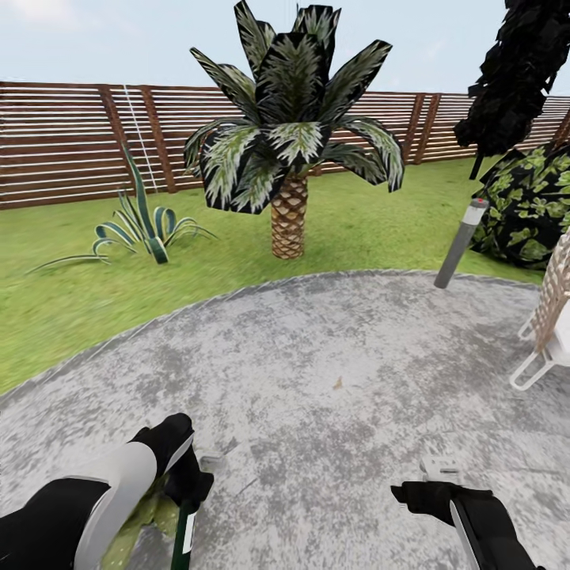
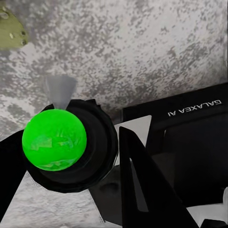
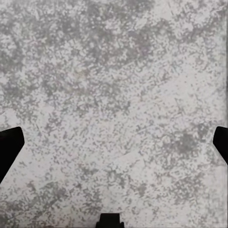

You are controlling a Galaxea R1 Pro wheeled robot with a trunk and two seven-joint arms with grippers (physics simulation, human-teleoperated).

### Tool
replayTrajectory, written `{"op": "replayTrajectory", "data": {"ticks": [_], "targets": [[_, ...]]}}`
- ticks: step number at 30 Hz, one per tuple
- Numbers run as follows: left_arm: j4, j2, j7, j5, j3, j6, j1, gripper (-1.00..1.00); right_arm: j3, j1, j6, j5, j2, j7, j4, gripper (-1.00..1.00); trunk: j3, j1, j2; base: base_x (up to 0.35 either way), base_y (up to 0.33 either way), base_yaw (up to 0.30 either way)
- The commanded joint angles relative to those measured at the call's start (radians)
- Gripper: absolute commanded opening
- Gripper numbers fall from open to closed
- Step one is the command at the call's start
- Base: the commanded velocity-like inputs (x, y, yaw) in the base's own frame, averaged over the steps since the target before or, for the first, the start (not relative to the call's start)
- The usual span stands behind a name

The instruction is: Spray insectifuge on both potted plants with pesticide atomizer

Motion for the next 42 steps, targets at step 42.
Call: {"op": "replayTrajectory", "data": {"ticks": [42], "targets": [[0.0, 0.002, -0.01, -0.004, -0.008, 0.002, 0.001, -1.0, -0.001, 0.0, 0.004, 0.008, 0.0, 0.009, -0.002, 1.0, -0.005, 0.0, 0.0, 0.119, -0.154, 0.169]]}}
